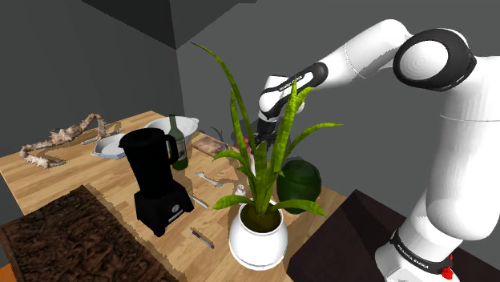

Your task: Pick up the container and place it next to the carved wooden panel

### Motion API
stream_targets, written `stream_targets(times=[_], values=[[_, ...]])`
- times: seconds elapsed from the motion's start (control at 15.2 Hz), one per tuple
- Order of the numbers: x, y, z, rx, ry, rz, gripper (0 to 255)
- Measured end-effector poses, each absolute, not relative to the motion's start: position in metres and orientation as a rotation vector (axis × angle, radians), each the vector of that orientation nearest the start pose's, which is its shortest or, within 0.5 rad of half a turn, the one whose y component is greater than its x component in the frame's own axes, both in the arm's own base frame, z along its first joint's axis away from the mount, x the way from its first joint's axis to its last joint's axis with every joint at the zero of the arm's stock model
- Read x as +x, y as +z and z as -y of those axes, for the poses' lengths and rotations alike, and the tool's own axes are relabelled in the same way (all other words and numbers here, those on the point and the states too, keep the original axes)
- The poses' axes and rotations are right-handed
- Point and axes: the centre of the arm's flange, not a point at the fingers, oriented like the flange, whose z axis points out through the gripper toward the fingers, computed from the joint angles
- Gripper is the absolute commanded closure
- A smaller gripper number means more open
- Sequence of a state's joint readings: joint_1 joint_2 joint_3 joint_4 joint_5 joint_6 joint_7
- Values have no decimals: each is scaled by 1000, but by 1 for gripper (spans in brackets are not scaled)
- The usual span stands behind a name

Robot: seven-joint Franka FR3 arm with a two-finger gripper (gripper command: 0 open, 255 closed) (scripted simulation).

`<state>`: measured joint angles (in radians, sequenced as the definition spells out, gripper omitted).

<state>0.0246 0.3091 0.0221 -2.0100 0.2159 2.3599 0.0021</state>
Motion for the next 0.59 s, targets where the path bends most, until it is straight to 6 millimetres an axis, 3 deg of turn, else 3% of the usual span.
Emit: stream_targets(times=[0.59], values=[[604, 353, -29, -2974, -54, -159, 255]])
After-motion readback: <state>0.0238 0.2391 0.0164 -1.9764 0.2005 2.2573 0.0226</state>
